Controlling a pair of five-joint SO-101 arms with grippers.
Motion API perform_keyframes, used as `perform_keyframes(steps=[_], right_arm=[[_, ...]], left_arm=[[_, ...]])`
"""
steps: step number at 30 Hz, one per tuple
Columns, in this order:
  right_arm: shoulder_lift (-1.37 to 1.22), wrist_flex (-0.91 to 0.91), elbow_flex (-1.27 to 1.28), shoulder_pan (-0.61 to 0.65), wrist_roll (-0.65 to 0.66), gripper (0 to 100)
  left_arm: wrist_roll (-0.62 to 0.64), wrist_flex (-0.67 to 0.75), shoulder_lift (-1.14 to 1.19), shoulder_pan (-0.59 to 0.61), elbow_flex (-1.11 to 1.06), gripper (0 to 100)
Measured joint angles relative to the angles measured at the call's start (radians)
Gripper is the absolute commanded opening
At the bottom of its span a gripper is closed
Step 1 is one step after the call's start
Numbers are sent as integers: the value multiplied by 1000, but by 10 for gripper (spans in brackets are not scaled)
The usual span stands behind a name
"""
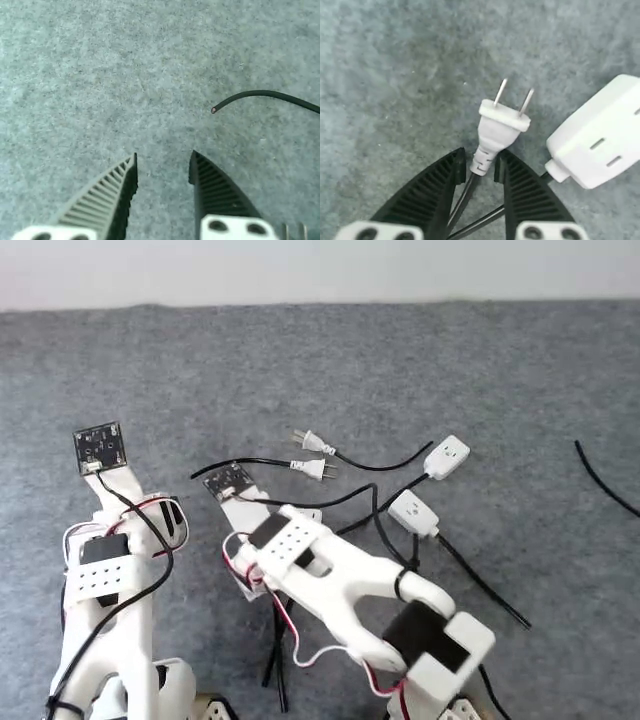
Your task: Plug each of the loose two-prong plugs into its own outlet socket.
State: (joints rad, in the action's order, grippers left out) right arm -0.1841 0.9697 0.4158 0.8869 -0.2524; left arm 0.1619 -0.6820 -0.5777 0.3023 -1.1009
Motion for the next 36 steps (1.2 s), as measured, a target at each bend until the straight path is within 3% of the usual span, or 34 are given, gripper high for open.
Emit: perform_keyframes(steps=[1,7,12,17,22,27,33,36], right_arm=[[-15,20,-21,0,0,9],[-41,63,-66,-5,29,9],[38,149,-66,-5,181,9],[282,327,-66,-11,292,9],[508,574,-69,-150,506,9],[559,744,-66,-387,905,9],[477,726,29,-643,1614,9],[397,681,31,-674,1860,9]], left_arm=[[0,0,0,0,0,166],[0,0,0,0,0,166],[0,0,0,0,0,166],[0,0,0,-11,0,166],[0,0,0,-14,0,166],[0,0,0,-17,0,166],[0,54,0,-34,-12,166],[0,60,0,-34,-12,166]])
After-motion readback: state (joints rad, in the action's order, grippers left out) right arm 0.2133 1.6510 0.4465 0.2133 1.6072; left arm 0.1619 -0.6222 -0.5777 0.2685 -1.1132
